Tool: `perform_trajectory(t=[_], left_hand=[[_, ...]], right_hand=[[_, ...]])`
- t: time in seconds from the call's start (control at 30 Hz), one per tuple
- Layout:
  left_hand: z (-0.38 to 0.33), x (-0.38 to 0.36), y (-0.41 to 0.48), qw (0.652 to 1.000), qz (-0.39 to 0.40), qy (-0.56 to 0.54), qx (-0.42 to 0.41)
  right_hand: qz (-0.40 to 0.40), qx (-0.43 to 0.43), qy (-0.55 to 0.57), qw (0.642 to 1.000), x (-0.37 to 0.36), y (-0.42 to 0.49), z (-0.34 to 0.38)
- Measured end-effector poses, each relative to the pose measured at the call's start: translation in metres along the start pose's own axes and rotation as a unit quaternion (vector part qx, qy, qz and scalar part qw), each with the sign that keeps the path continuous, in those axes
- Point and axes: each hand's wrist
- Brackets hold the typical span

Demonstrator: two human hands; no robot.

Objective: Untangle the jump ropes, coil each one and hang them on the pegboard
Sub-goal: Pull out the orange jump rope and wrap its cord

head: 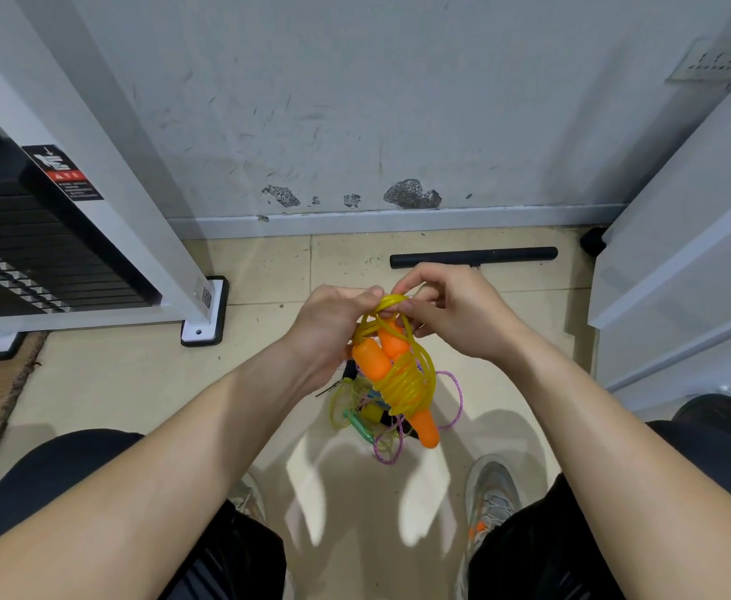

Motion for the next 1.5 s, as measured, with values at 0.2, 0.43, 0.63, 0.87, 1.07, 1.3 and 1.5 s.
perform_trajectory(t=[0.2,0.43,0.63,0.87,1.07,1.3,1.5], left_hand=[[-0.003,0.002,0.000,0.995,-0.029,-0.091,0.031],[-0.003,0.007,0.003,0.993,-0.030,-0.113,0.001],[0.002,0.003,0.004,0.995,-0.073,-0.023,-0.058],[0.006,-0.003,0.003,0.986,-0.086,0.052,-0.136],[0.011,-0.001,0.010,0.971,-0.086,0.175,-0.140],[0.013,-0.005,0.012,0.910,-0.098,0.327,-0.236],[0.014,0.001,0.011,0.843,-0.052,0.447,-0.293]], right_hand=[[-0.041,-0.021,0.055,0.997,-0.007,0.006,-0.008],[-0.036,0.032,-0.032,0.998,-0.009,0.006,-0.011],[0.007,0.016,-0.012,1.000,-0.011,0.003,-0.014],[-0.056,-0.002,0.031,0.998,-0.013,0.004,-0.010],[-0.051,-0.032,0.087,0.994,-0.015,0.005,-0.016],[-0.048,-0.037,0.061,0.996,-0.016,0.006,-0.018],[-0.057,-0.034,-0.030,0.997,-0.021,0.005,-0.018]])
Point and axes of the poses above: each hand's wrist, its own y-axis towards the middle knuckle, its own x-axis out of the back of the hand, z = x × y, and after that the axes turned 7 degrees about z, right-handed
